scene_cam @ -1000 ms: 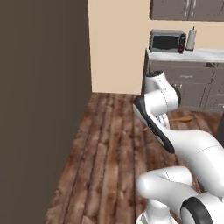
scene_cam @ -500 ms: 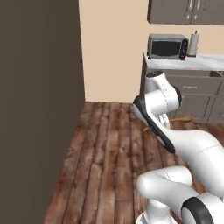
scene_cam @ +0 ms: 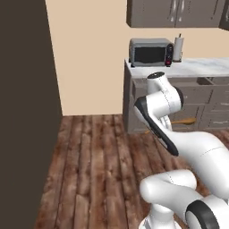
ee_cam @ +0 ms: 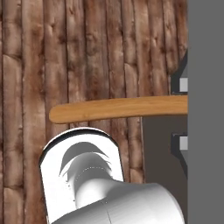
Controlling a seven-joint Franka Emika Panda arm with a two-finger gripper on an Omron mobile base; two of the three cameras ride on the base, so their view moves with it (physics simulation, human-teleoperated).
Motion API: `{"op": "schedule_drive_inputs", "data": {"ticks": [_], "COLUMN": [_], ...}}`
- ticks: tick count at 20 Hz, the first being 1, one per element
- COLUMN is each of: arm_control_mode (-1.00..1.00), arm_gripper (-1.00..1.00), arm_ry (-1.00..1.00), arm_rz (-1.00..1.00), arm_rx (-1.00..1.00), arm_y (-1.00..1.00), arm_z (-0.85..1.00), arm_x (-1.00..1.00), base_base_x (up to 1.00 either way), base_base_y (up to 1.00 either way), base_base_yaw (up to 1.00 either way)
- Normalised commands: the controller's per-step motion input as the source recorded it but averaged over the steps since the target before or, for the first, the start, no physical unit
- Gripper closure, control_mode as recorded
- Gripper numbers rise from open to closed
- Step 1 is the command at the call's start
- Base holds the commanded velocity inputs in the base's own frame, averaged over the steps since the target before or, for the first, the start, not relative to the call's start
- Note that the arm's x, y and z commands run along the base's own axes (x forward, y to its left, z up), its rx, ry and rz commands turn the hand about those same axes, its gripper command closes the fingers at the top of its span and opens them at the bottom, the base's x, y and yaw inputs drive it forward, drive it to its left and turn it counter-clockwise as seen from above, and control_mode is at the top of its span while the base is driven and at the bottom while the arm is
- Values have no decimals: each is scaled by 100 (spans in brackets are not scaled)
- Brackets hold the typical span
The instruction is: Organize the utensils by type. Pick up the wooden spoons from the counter and place them in the open cabinet. Then pick up the metallic utensils from the counter and place them in the open drawer.
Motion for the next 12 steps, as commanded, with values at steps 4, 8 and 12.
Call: {"op": "schedule_drive_inputs", "data": {"ticks": [4, 8, 12], "arm_control_mode": [100, 100, 100], "arm_gripper": [100, 100, 100], "arm_ry": [0, 0, 0], "arm_rz": [0, 0, 0], "arm_rx": [0, 0, 0], "arm_y": [0, 0, 0], "arm_z": [0, 0, 0], "arm_x": [0, 0, 0], "base_base_x": [74, 74, 70], "base_base_y": [-20, -23, -28], "base_base_yaw": [-35, -33, -32]}}
